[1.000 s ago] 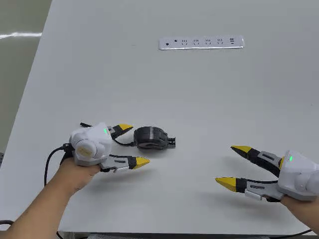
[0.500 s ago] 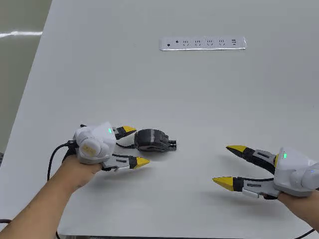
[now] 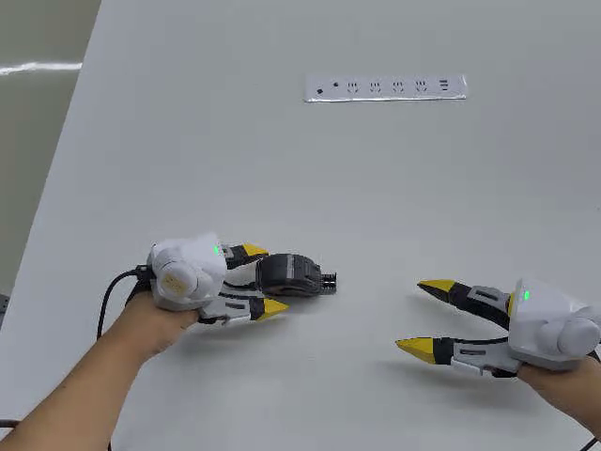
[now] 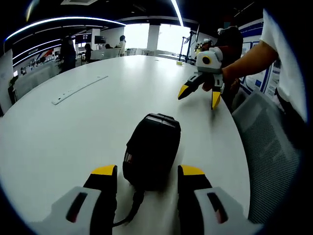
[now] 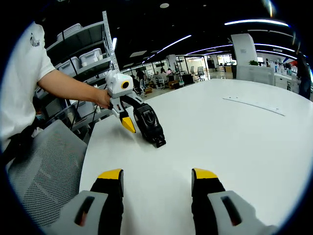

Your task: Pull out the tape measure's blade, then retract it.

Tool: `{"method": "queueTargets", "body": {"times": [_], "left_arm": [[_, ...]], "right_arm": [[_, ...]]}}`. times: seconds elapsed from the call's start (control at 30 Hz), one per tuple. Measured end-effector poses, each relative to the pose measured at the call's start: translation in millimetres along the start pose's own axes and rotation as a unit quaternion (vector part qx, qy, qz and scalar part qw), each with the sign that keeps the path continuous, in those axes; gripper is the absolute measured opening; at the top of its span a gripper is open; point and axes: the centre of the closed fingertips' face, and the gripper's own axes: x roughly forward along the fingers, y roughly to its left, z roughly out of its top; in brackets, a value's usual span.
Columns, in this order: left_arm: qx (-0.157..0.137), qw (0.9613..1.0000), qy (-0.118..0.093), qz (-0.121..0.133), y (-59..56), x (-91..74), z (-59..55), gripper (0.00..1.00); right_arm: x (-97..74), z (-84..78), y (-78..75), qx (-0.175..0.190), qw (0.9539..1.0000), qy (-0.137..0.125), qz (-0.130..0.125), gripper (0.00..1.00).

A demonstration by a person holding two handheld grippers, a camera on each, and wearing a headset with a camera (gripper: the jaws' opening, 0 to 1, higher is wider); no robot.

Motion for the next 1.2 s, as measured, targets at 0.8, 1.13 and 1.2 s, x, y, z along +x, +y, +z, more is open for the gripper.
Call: {"method": "queueTargets", "body": {"times": [0.8, 1.13, 1.2], "left_arm": [[-0.008, 0.9998, -0.010, -0.015, 1.3, 4.0, 0.3, 0.31], [0.000, 0.9997, -0.013, -0.020, 0.3, 5.5, 1.0, 0.31], [0.003, 0.9997, -0.013, -0.020, 0.5, 5.5, 1.1, 0.31]], "right_arm": [[14.5, 4.9, -3.9, -0.001, 0.9999, 0.004, 0.014, 0.53], [15.9, 3.9, -3.4, 0.001, 0.9999, 0.006, 0.015, 0.52], [16.0, 3.4, -3.7, 0.002, 0.9999, 0.006, 0.015, 0.52]]}}
